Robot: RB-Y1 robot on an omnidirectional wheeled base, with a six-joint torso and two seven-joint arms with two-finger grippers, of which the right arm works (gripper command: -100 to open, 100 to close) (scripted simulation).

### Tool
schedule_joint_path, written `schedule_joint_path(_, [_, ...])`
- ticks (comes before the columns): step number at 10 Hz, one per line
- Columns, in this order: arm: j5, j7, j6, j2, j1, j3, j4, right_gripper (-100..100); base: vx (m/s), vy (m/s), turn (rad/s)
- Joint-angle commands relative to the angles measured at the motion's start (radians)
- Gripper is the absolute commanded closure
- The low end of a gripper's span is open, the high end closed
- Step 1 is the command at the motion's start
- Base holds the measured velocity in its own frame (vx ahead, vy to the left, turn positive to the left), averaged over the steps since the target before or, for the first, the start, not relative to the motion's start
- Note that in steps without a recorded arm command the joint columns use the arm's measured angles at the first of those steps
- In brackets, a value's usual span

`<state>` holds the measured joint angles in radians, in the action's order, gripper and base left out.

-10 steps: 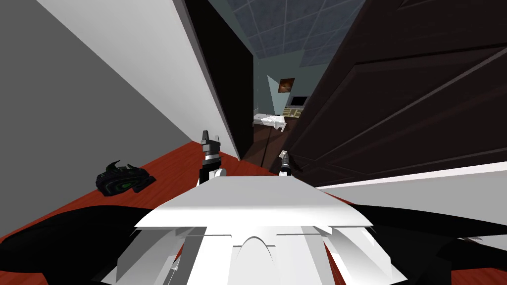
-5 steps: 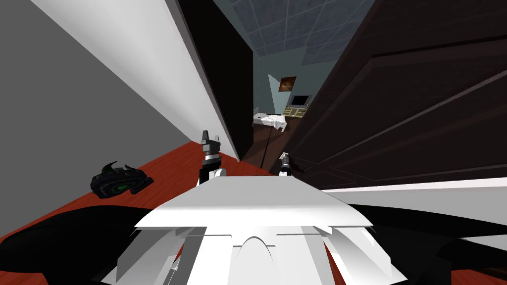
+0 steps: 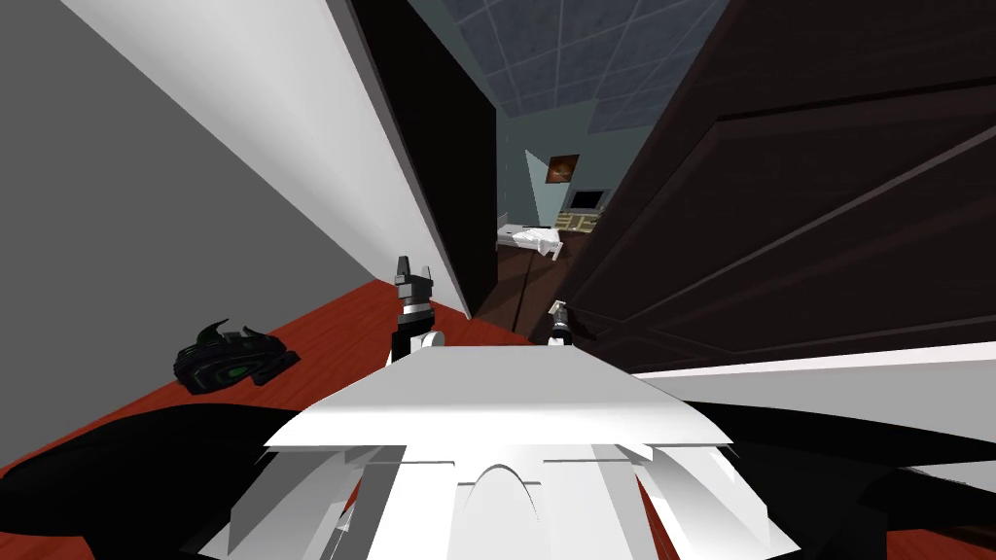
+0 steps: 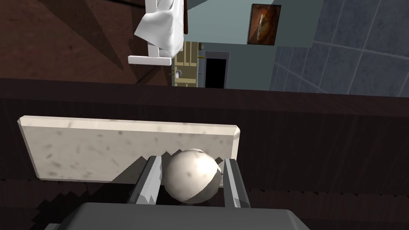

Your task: Push the door open

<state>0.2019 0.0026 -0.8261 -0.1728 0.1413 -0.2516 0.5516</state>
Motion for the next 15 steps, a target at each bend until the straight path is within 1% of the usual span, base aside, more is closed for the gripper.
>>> schedule_joint_path(1, [-0.001,0.001,-0.002,-0.004,0.003,-0.011,0.002,100,0.174,-0.003,-0.078])
schedule_joint_path(6, [-0.008,0.005,-0.002,-0.003,0.005,-0.051,-0.002,100,0.188,-0.023,-0.067])
schedule_joint_path(12, [-0.019,0.012,-0.002,-0.001,0.008,-0.117,-0.008,100,0.209,-0.012,-0.102])
schedule_joint_path(13, [-0.019,0.012,-0.002,-0.001,0.008,-0.117,-0.008,100,0.127,-0.016,-0.031])
schedule_joint_path(15, [-0.024,0.016,-0.002,0.000,0.009,-0.148,-0.011,100,0.173,-0.016,-0.105])
